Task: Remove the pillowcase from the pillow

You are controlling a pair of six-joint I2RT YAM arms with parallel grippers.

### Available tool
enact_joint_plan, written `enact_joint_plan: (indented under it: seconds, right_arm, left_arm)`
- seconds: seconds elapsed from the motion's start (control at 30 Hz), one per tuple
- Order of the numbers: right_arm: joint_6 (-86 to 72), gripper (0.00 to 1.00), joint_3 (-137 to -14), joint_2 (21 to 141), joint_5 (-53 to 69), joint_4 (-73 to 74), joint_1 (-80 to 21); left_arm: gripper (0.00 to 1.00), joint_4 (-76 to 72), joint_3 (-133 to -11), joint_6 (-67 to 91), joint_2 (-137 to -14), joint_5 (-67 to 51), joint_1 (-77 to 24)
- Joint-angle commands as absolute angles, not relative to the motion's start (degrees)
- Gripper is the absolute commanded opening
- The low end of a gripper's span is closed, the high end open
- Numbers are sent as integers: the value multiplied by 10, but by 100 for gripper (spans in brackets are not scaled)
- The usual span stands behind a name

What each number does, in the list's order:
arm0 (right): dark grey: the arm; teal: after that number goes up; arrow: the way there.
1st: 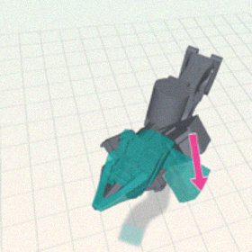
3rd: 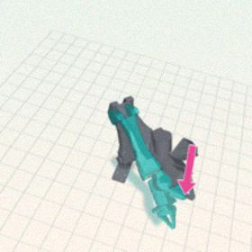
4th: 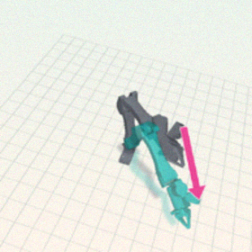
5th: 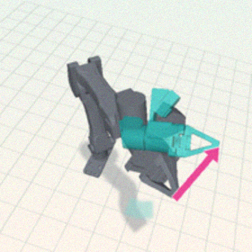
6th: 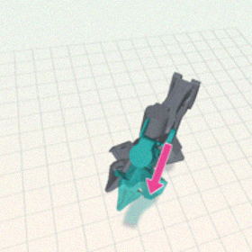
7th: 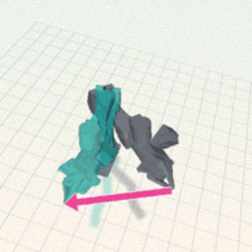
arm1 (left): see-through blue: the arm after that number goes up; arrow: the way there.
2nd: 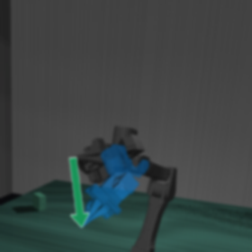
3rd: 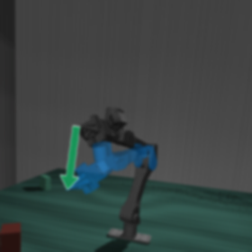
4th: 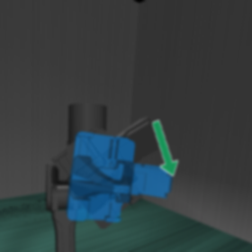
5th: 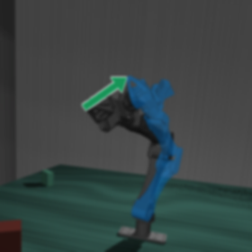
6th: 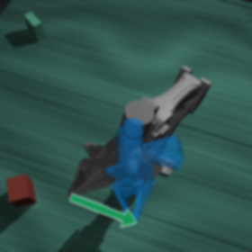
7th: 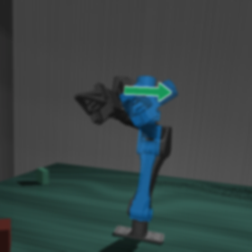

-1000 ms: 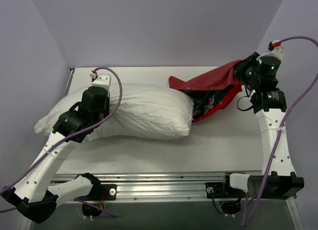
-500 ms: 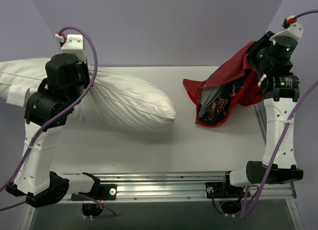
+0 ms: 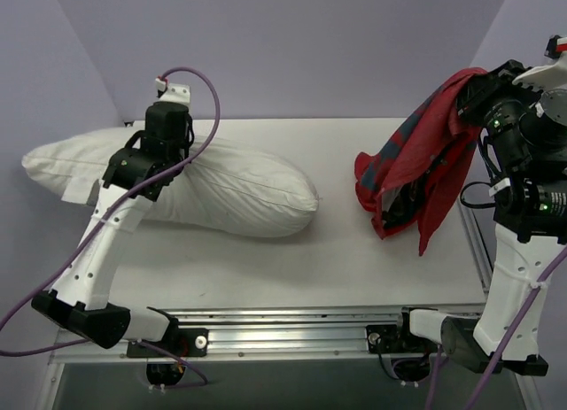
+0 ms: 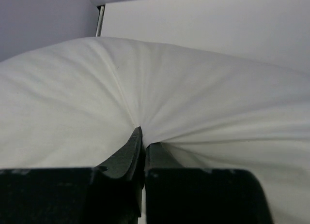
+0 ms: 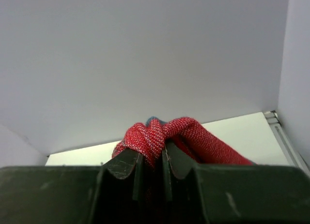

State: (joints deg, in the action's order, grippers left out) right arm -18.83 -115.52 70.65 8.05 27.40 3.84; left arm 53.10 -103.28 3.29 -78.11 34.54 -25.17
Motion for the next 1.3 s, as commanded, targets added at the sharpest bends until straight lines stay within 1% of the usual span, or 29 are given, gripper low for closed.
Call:
enact_joint_plan:
  seconds: [0.0, 0.13, 0.17, 0.2, 0.23, 0.3, 0.33, 0.37, 0.4, 0.43, 0.47, 0.5, 0.53, 0.57, 0.63, 0.7, 0.8, 0.87, 0.9, 0.93, 0.97, 1.03, 1.17, 1.27]
  right_arm:
    - [-216, 0, -1138, 691, 158, 173, 42]
    - [-249, 0, -1043, 712, 219, 116, 38]
    - [-254, 0, -1020, 715, 223, 102, 32]
    - [-257, 0, -994, 718, 222, 89, 22]
    - [-255, 0, -971, 726, 202, 71, -7]
    - [-244, 0, -921, 740, 167, 69, -49]
    - [-241, 2, -910, 762, 153, 76, -75]
    - [-242, 7, -892, 773, 136, 83, -82]
    - [-242, 16, -889, 796, 131, 93, -85]
    - [-241, 40, -890, 806, 123, 124, -88]
    - [-233, 49, -896, 812, 95, 139, -89]
    - [-226, 56, -899, 815, 78, 150, -89]
    - [-222, 67, -900, 810, 66, 163, -89]
    - [-217, 72, -902, 803, 41, 166, -88]
    - [-215, 82, -904, 769, 23, 170, -87]
    - [-210, 88, -909, 732, 2, 181, -85]
    - [-195, 93, -929, 681, -64, 220, -85]
    - [-188, 93, -932, 631, -97, 233, -85]
    - [-189, 92, -927, 611, -145, 242, -85]
    - [-188, 92, -922, 588, -165, 243, -86]
    - [-183, 92, -915, 544, -180, 241, -85]
    - [-165, 94, -890, 496, -225, 230, -86]
    - [-122, 97, -848, 372, -252, 209, -87]
    - [-91, 98, -823, 320, -253, 210, -93]
  left_arm:
    - [2, 353, -967, 95, -764, 347, -223]
    - [2, 346, -862, 161, -736, 309, -183]
    - [4, 342, -840, 170, -724, 297, -172]
    - [7, 336, -793, 182, -711, 288, -171]
    - [20, 328, -769, 184, -695, 268, -171]
    - [39, 314, -731, 192, -644, 252, -170]
    - [48, 315, -703, 195, -627, 245, -170]
    - [63, 328, -697, 199, -594, 242, -169]
    - [69, 337, -693, 201, -581, 237, -167]
    - [74, 348, -698, 200, -557, 230, -166]
    - [85, 374, -705, 198, -547, 226, -166]
    - [90, 389, -714, 195, -538, 223, -165]
    - [94, 404, -726, 193, -525, 220, -165]
    - [96, 436, -755, 190, -519, 216, -164]
    - [94, 473, -785, 183, -505, 215, -164]
    - [94, 494, -829, 174, -497, 210, -164]
    - [94, 531, -886, 162, -481, 203, -164]
    - [94, 540, -924, 153, -476, 196, -164]
    - [94, 547, -937, 150, -471, 193, -164]
    - [94, 555, -948, 149, -468, 191, -165]
    - [94, 559, -969, 142, -465, 190, -164]
    - [94, 568, -983, 135, -455, 192, -165]
    - [94, 570, -986, 108, -426, 210, -165]
    - [94, 577, -976, 108, -401, 234, -165]
